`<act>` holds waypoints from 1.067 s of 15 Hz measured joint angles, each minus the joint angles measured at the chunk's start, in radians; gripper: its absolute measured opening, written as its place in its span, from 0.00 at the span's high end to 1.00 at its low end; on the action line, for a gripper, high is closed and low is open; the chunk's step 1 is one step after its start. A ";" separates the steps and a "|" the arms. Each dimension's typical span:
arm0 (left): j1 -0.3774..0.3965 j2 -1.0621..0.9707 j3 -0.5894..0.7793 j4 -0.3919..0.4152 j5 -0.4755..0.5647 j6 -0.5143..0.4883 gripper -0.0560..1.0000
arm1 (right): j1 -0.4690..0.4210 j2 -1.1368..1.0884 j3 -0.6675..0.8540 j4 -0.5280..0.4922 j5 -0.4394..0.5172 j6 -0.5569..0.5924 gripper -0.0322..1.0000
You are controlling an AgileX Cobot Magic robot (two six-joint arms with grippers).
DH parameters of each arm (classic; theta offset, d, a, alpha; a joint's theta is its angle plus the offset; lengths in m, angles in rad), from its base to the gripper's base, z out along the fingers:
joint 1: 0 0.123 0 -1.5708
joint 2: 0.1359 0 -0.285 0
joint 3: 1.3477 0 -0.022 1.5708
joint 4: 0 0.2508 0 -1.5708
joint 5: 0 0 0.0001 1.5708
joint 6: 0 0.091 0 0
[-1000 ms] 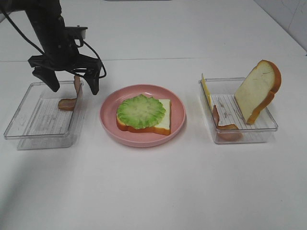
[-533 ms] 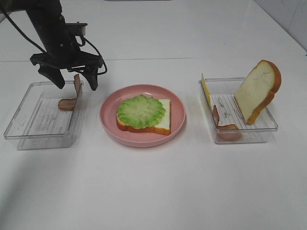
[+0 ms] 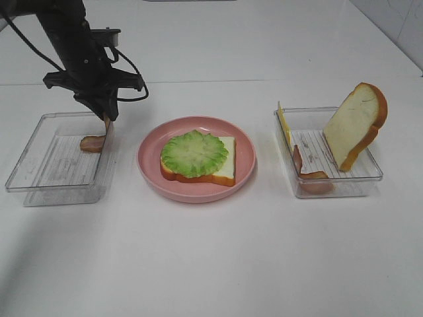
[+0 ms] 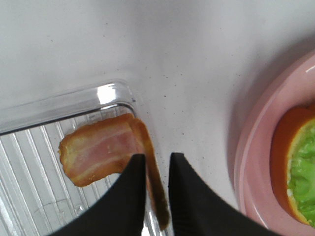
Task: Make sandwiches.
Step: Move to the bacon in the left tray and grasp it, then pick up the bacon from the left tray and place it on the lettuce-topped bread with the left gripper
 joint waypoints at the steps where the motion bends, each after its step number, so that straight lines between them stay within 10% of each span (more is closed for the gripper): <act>1: 0.000 0.000 0.000 0.000 0.000 0.000 0.89 | 0.000 0.000 0.000 0.000 0.000 0.000 0.15; 11: -0.013 -0.202 0.000 -0.052 0.068 0.023 0.95 | 0.000 0.000 0.000 0.000 0.000 0.000 0.15; 16: -0.156 -0.245 0.000 -0.158 0.040 0.055 0.95 | 0.000 0.000 0.000 0.000 0.000 0.000 0.15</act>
